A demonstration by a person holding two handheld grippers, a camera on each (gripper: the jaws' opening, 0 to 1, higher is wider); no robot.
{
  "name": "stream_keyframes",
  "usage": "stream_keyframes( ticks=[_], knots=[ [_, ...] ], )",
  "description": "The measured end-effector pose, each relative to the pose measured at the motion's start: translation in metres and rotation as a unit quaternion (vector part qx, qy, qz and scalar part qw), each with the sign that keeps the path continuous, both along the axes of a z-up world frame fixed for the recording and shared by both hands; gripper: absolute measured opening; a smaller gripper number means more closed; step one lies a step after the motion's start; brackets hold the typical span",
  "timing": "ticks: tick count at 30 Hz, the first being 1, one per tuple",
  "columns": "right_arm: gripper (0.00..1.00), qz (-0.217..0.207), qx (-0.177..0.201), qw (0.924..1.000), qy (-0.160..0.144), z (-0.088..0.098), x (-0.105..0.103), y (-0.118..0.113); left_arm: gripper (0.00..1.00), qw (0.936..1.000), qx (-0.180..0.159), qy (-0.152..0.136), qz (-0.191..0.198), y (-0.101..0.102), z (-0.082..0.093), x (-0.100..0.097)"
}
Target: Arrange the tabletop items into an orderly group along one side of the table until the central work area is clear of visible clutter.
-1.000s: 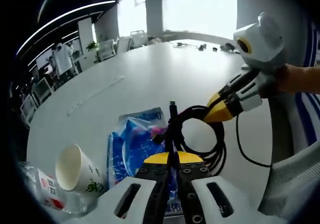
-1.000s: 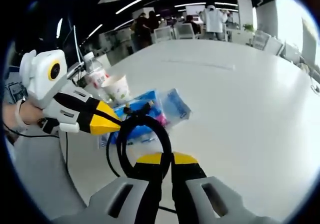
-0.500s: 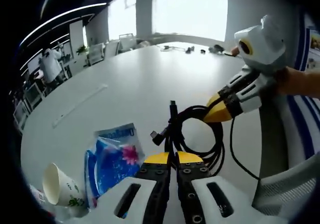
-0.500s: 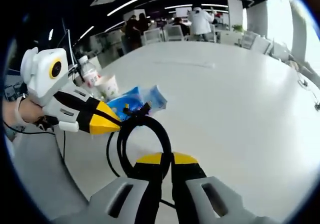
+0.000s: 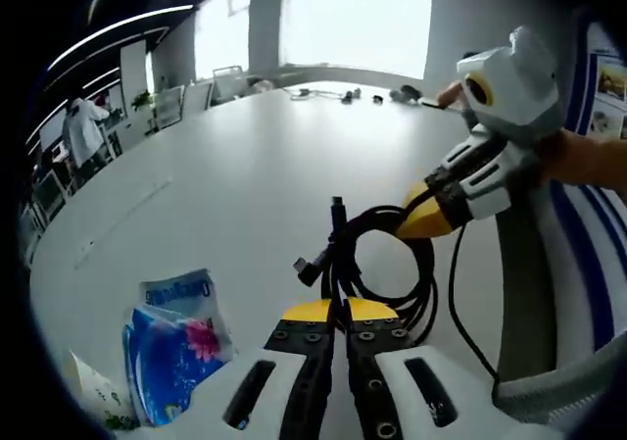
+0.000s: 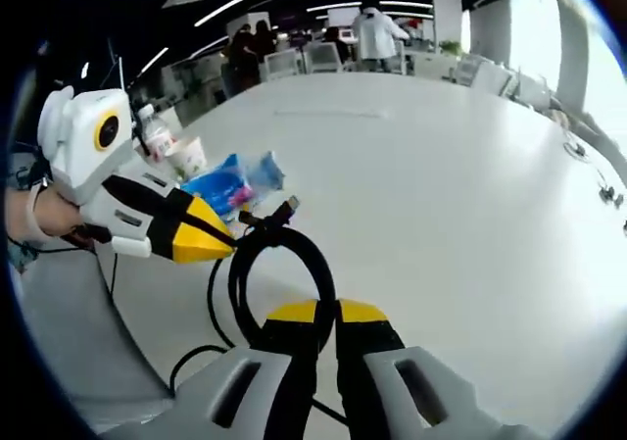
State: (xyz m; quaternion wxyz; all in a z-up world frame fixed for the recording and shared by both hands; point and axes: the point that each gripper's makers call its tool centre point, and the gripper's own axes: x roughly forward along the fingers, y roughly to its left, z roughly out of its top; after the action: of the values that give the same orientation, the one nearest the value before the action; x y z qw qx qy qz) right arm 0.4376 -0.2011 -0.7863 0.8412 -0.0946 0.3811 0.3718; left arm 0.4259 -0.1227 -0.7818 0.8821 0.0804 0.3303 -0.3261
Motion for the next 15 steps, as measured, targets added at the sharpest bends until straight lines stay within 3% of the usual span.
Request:
stream_keyframes(
  ticks=[15],
  knots=[
    [0.02,0.003,-0.023,0.9997,0.005,-0.014,0.021,-0.018,0.00,0.9999,-0.003,0.014,-0.007,-0.020,-0.014,0.016]
  ],
)
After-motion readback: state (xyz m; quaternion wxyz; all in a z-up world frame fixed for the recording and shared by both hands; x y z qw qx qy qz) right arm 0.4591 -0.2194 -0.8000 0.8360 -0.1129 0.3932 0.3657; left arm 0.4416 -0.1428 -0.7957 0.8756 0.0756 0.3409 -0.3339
